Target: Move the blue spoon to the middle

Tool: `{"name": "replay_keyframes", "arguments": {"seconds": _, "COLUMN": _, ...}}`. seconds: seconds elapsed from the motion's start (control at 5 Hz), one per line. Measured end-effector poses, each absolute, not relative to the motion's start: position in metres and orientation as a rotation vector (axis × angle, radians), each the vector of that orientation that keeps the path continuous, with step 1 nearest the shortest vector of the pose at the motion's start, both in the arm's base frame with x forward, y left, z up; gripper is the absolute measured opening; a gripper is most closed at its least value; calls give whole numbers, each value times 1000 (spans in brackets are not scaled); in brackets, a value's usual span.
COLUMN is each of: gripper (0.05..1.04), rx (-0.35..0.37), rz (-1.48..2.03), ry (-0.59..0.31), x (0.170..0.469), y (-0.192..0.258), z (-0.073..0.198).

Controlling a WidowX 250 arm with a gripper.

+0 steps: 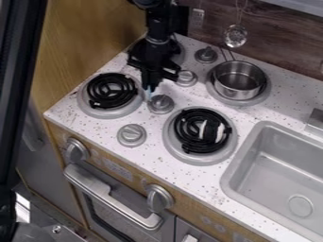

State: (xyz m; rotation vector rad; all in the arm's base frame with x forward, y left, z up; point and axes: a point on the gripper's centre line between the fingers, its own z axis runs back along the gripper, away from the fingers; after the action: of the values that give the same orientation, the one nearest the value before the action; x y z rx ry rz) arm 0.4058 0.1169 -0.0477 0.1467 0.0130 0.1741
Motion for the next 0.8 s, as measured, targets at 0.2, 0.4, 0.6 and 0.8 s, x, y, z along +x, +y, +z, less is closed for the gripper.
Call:
{"name": "replay_keyframes", "arguments": {"seconds": 0.2, "gripper": 72, "rx": 115, "rz": 140, "ry": 15, "x": 411, "y": 97, "z": -45}}
{"name": "replay_keyframes", "arguments": {"seconds": 0.4, "gripper": 71, "rx": 102, "rz": 84, "ry": 36, "x": 416, "y": 84, "z": -62}}
{"name": "replay_keyframes", "arguments": {"seconds": 0.6, "gripper": 88, "rx": 99, "rz": 75, "ry": 47, "x": 417, "y": 81, "z": -69}}
{"name": "replay_keyframes", "arguments": {"seconds": 0.8, "gripper": 245, "rx": 96, "rz": 67, "ry": 45, "x": 414, "y": 80, "z": -73}}
